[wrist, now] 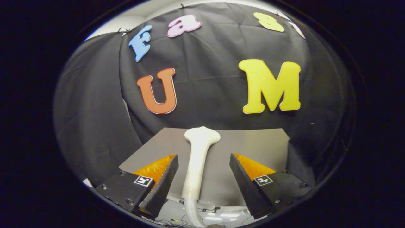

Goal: Iron the clothes twice with a garment steamer, once on the left side and once on the right side.

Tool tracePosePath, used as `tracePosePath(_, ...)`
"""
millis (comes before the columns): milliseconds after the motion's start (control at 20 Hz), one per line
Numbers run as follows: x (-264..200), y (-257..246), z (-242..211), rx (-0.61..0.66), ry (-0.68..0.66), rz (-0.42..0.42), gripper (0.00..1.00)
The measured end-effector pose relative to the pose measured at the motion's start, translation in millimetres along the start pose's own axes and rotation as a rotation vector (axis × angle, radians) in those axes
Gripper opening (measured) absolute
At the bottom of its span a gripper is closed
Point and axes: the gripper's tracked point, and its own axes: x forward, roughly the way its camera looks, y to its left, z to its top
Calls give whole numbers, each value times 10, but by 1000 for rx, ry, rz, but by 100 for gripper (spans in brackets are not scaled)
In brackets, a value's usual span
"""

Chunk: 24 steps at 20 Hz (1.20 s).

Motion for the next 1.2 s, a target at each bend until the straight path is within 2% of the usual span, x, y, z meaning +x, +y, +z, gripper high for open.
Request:
tracePosePath(250,559,-5,-248,-26,145,-49,100)
tracePosePath(350,678,-13,-372,-25,202,-56,96)
tracePosePath(450,704,1,-375,-33,217,-73,89)
tracePosePath(800,734,106,-375,-7,292,-101,43)
tracePosePath(1050,651,126,-319,21,287,-69,37)
tracePosePath(1200,411,166,-188,20,243,-42,36)
